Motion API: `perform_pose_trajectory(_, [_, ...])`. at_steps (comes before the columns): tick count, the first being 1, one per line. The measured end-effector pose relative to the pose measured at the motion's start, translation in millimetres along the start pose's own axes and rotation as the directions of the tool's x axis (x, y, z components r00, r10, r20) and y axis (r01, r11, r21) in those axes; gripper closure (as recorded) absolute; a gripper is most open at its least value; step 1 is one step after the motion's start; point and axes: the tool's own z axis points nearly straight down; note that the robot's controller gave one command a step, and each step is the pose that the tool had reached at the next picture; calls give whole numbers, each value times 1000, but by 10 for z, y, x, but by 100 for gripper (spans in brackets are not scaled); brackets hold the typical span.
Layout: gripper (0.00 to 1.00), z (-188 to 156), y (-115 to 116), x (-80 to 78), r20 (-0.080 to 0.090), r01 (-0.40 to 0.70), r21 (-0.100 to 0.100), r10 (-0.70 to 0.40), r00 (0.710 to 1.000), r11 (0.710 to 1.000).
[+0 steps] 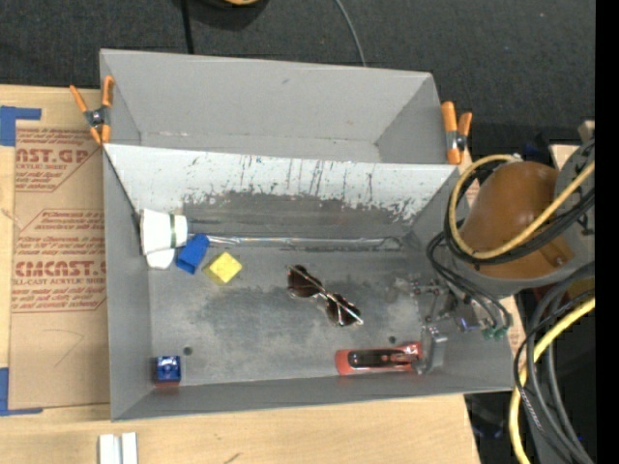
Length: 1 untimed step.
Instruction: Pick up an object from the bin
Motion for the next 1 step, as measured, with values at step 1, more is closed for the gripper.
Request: perform_pose_trajectory(1, [0, 226, 47, 12, 3, 121, 1, -121, 993, 993])
